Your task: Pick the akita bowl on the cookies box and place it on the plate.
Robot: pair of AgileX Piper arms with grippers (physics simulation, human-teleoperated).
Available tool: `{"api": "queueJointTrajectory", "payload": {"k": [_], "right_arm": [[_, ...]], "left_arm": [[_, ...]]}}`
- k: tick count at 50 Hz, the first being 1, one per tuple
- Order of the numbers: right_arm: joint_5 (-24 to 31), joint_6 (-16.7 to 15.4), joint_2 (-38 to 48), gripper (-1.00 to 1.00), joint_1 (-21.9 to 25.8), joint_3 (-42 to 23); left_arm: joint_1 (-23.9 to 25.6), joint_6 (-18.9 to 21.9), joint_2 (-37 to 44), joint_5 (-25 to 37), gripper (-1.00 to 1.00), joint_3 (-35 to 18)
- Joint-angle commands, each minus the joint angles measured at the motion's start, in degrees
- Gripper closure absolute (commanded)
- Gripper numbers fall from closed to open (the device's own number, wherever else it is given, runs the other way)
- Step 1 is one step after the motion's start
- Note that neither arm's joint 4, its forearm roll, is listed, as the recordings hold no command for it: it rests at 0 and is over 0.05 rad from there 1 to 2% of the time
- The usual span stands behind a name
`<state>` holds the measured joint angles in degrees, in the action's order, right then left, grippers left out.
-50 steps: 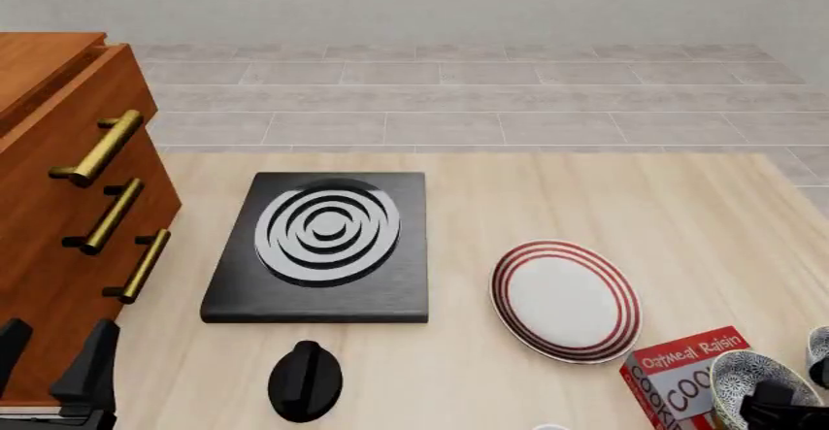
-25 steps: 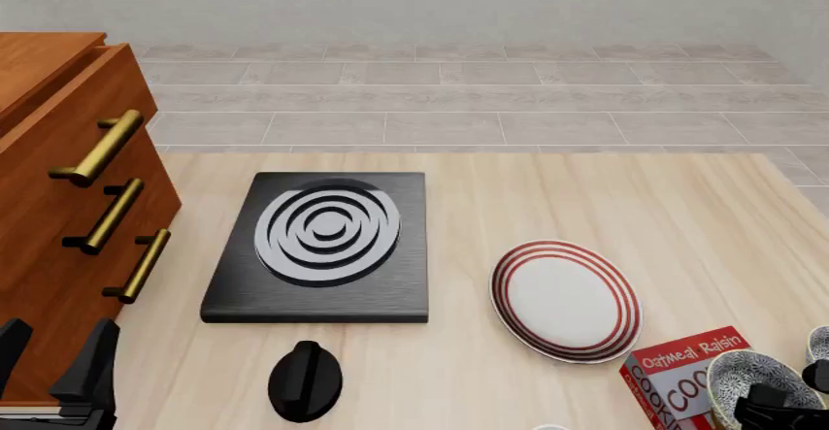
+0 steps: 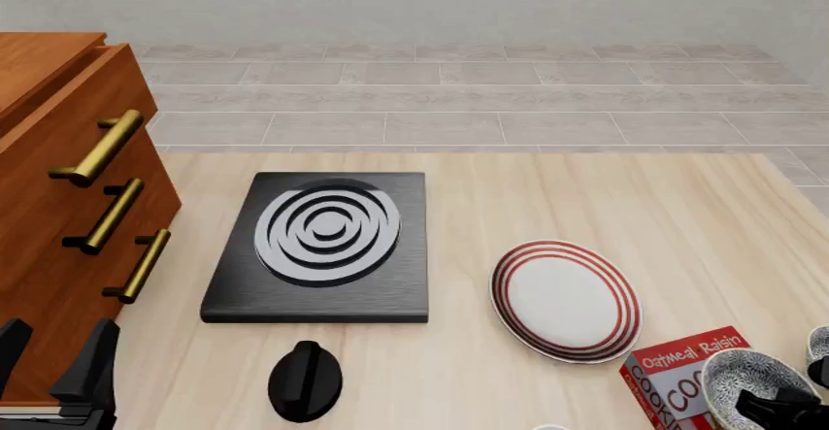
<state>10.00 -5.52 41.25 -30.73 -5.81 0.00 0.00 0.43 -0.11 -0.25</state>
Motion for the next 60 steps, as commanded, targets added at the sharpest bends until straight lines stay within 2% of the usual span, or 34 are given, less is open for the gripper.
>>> {"api": "queueJointTrajectory", "payload": {"k": [1, 6, 8, 11, 12, 13, 15, 25, 35, 41, 43, 47, 51, 56, 57, 60], "right_arm": [[3.29, 0.31, -2.40, 1.00, -0.02, -0.88], [5.39, -0.04, -3.65, 1.00, -0.34, -2.47], [8.88, 0.38, -6.76, 1.00, 0.74, -3.50], [14.13, 1.54, -11.45, 1.00, 3.30, -4.91], [14.21, 1.54, -11.52, 1.00, 3.30, -4.92], [18.32, 3.26, -15.00, 1.00, 5.85, -6.24], [21.37, 3.52, -17.03, 1.00, 7.37, -8.03], [28.40, 5.12, -20.33, 1.00, 13.71, -14.07], [27.69, 7.68, -17.86, 1.00, 19.68, -18.40], [24.16, 9.93, -13.22, 1.00, 22.69, -20.50], [23.22, 11.55, -12.11, 1.00, 24.10, -21.35], [20.44, 10.66, -9.06, 1.00, 25.06, -22.28], [17.58, 11.39, -6.02, 1.00, 25.98, -22.57], [14.62, 14.29, -2.95, 1.00, 27.84, -23.40], [13.75, 16.24, -2.25, 1.00, 28.58, -23.32], [12.68, 17.84, -1.31, 1.00, 29.44, -23.30]], "left_arm": [[0.00, 0.00, 0.00, 0.00, -1.00, 0.00], [0.00, 0.00, 0.00, 0.00, -1.00, 0.00], [0.00, 0.00, 0.00, 0.00, -1.00, 0.00], [0.00, 0.00, 0.00, 0.00, -1.00, 0.00], [0.00, 0.00, 0.00, 0.00, -1.00, 0.00], [0.00, 0.00, 0.00, 0.00, -1.00, 0.00], [0.00, 0.00, 0.00, 0.00, -1.00, 0.00], [0.00, 0.00, 0.00, 0.00, -1.00, 0.00], [0.00, 0.00, 0.00, 0.00, -1.00, 0.00], [0.00, 0.00, 0.00, 0.00, -1.00, 0.00], [0.00, 0.00, 0.00, 0.00, -1.00, 0.00], [0.00, 0.00, 0.00, 0.00, -1.00, 0.00], [0.00, 0.00, 0.00, 0.00, -1.00, 0.00], [0.00, 0.00, 0.00, 0.00, -1.00, 0.00], [0.00, 0.00, 0.00, 0.00, -1.00, 0.00], [0.00, 0.00, 0.00, 0.00, -1.00, 0.00]]}}
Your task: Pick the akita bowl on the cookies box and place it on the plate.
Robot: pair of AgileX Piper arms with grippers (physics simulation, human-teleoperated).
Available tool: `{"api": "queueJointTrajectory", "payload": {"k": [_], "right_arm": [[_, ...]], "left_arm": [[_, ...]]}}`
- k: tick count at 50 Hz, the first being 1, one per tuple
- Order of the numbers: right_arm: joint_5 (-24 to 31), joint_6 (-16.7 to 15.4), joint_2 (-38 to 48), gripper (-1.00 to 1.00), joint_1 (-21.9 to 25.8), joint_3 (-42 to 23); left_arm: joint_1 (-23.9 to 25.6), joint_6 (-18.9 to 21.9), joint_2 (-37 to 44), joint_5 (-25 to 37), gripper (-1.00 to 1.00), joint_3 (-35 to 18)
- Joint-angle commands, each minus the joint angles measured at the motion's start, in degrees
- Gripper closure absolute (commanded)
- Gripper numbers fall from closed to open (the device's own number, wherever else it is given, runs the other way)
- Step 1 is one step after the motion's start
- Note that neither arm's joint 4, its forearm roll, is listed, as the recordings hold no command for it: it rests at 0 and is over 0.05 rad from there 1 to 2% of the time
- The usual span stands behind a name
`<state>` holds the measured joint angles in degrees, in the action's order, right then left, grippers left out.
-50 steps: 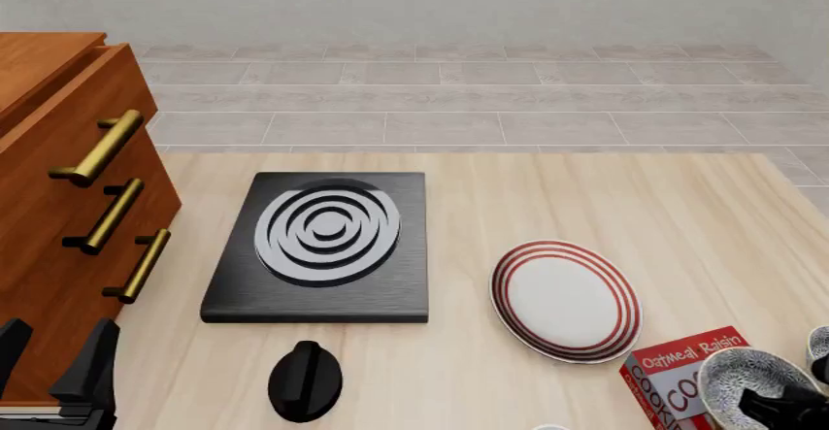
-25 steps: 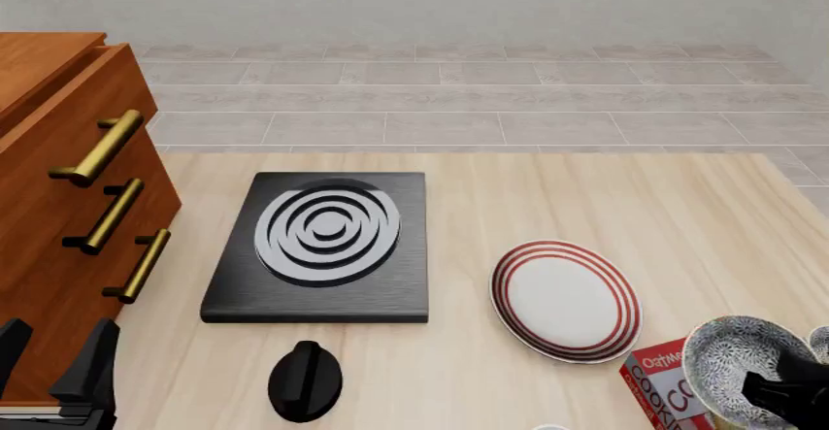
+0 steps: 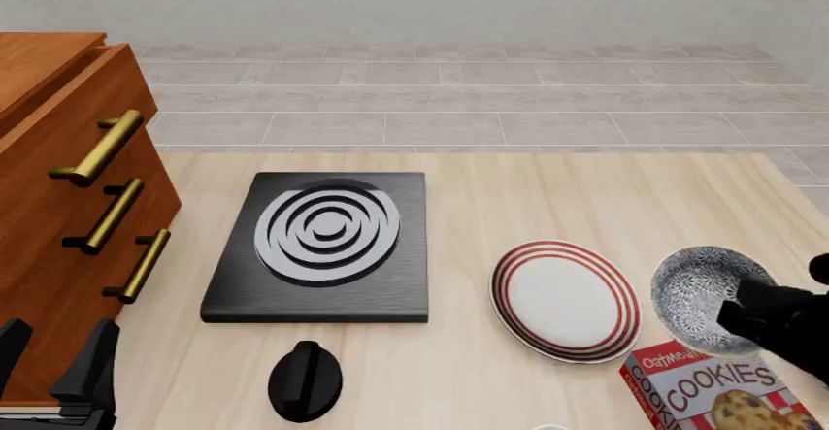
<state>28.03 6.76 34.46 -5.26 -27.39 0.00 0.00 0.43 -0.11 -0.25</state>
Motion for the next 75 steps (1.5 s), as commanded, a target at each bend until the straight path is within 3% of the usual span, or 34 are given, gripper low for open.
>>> {"api": "queueJointTrajectory", "payload": {"k": [1, 6, 20, 35, 75], "right_arm": [[-6.40, 6.36, 6.63, 1.00, 4.71, -2.07], [-8.38, 9.32, 8.42, 1.00, 6.45, -2.42], [-16.63, 11.84, 15.71, 1.00, 10.69, -0.70], [-24.19, 12.88, 24.25, 1.00, 12.56, -0.16], [-37.22, 15.83, 40.29, 1.00, 13.39, 0.92]], "left_arm": [[0.00, 0.00, 0.00, 0.00, -1.00, 0.00], [0.00, 0.00, 0.00, 0.00, -1.00, 0.00], [0.00, 0.00, 0.00, 0.00, -1.00, 0.00], [0.00, 0.00, 0.00, 0.00, -1.00, 0.00], [0.00, 0.00, 0.00, 0.00, -1.00, 0.00]]}}
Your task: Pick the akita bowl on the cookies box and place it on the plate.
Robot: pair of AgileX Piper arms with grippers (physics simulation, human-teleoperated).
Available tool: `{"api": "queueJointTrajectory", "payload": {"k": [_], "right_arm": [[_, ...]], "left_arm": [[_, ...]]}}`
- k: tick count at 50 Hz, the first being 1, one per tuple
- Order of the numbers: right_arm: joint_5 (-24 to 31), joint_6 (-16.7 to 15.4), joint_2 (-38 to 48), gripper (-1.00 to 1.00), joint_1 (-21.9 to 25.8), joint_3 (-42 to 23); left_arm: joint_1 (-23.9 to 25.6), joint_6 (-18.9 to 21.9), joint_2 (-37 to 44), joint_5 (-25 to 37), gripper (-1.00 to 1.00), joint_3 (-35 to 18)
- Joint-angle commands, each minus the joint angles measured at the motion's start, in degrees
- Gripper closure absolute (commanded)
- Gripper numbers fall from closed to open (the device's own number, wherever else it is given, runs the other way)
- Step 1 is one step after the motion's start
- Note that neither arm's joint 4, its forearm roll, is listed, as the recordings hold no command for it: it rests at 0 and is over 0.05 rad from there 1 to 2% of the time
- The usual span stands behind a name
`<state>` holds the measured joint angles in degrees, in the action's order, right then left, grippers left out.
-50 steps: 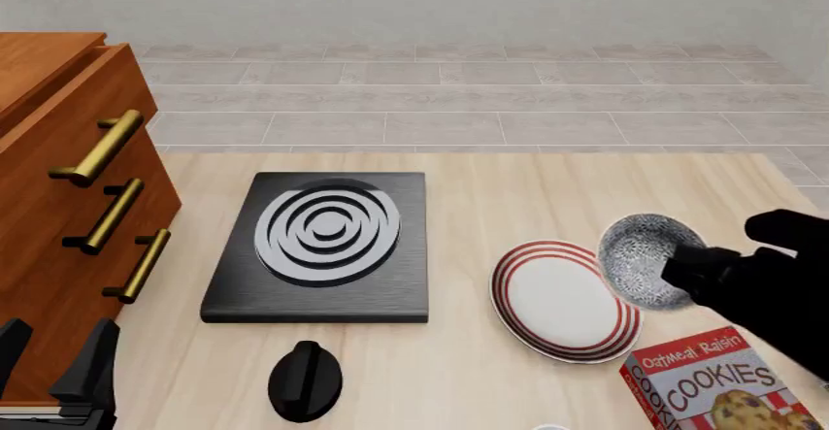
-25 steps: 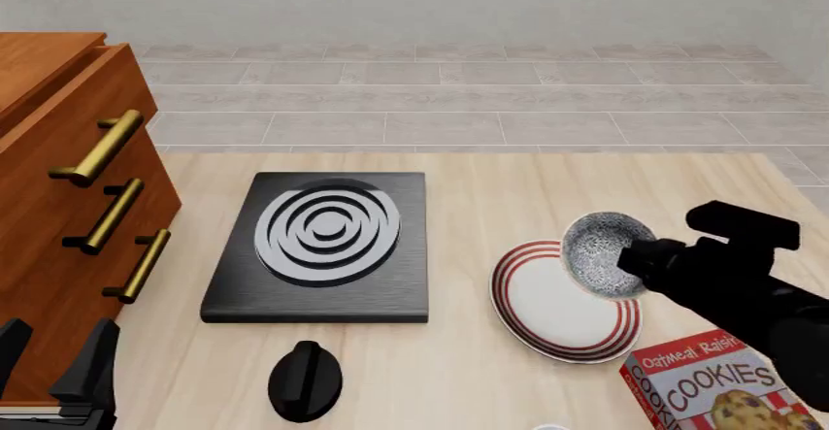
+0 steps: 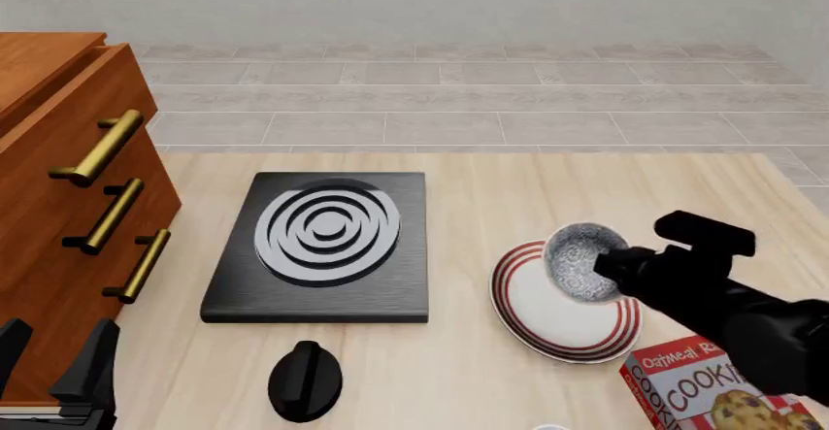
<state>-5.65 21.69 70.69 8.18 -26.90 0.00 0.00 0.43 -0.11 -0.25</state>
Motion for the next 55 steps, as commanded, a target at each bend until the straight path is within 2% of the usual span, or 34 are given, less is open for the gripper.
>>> {"api": "queueJointTrajectory", "payload": {"k": [1, 41, 55], "right_arm": [[-3.56, 0.91, 4.08, 1.00, -0.05, 0.44], [-12.65, 1.52, 15.58, 1.00, -0.58, 1.46], [-13.79, 1.03, 18.20, 1.00, -0.42, 0.89]], "left_arm": [[0.00, 0.00, 0.00, 0.00, -1.00, 0.00], [0.00, 0.00, 0.00, 0.00, -1.00, 0.00], [0.00, 0.00, 0.00, 0.00, -1.00, 0.00]]}}
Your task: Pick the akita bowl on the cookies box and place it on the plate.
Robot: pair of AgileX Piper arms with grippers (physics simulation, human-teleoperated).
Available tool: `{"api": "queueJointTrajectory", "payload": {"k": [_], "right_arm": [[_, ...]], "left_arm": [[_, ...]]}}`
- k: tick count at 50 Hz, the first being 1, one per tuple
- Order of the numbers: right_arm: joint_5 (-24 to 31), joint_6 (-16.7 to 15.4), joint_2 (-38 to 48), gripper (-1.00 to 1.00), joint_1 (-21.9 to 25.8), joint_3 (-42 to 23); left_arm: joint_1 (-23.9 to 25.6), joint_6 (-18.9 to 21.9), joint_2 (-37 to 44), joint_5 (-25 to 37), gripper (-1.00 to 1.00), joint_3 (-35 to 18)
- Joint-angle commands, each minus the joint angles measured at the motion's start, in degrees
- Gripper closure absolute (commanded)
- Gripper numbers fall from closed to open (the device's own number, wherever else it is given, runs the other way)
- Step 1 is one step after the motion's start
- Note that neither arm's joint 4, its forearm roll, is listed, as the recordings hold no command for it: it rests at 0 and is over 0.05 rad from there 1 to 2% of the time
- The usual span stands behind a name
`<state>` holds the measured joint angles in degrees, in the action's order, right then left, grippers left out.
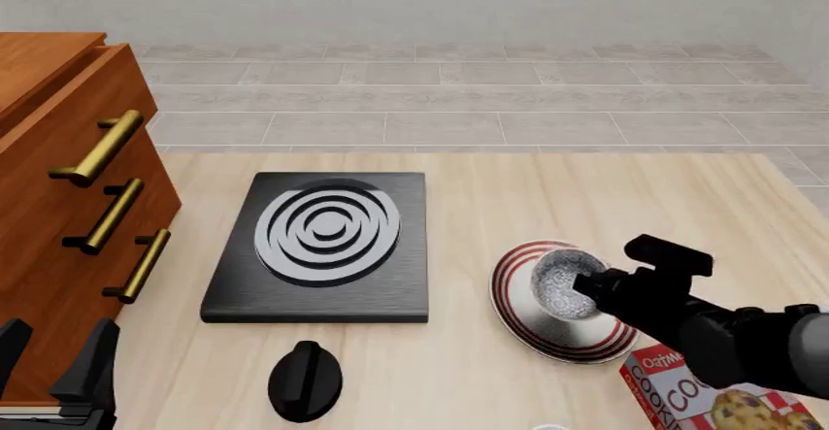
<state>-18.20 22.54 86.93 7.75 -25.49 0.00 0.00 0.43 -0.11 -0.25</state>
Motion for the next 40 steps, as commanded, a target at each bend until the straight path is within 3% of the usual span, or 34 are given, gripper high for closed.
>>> {"api": "queueJointTrajectory", "payload": {"k": [1, 40], "right_arm": [[-1.30, 0.22, 2.02, 1.00, 0.00, -0.50], [-4.30, 0.48, 5.41, 1.00, -0.91, -0.10]], "left_arm": [[0.00, 0.00, 0.00, 0.00, -1.00, 0.00], [0.00, 0.00, 0.00, 0.00, -1.00, 0.00]]}}
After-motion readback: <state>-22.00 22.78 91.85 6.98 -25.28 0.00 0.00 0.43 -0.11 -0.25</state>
